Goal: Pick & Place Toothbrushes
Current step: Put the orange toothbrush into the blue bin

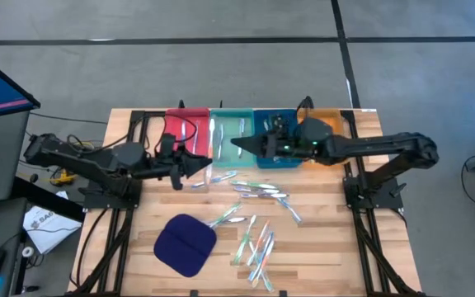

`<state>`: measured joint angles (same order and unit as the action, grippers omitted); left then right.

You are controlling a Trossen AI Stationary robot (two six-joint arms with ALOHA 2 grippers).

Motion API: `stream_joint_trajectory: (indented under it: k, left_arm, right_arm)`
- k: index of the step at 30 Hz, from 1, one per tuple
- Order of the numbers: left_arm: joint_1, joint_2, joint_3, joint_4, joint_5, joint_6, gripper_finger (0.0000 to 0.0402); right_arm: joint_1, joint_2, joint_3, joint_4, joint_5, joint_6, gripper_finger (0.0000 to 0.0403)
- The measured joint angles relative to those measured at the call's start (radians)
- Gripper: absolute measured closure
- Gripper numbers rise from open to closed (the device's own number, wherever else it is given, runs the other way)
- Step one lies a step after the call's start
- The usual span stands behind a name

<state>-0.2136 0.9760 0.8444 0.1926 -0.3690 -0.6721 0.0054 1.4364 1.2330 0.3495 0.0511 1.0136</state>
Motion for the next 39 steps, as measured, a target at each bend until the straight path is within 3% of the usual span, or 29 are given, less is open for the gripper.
stream_joint_trajectory:
  k: [5, 11, 17, 39]
  left_arm:
    - [0.020, -0.001, 0.000, 0.001, 0.038, -0.047, 0.0387]
    - [0.032, -0.001, 0.000, 0.004, 0.045, -0.067, 0.0387]
    - [0.038, -0.015, 0.000, 0.012, 0.045, -0.067, 0.0387]
    - [0.038, -0.012, 0.000, 0.042, 0.106, -0.095, 0.0387]
  right_arm:
    - [0.025, 0.069, 0.061, -0.021, -0.009, -0.061, 0.0273]
    - [0.053, 0.125, 0.180, -0.137, -0.028, -0.203, 0.0201]
    - [0.038, 0.142, 0.264, -0.285, -0.017, -0.236, 0.0147]
    - [0.044, 0.209, 0.264, -0.158, 0.028, -0.238, 0.0143]
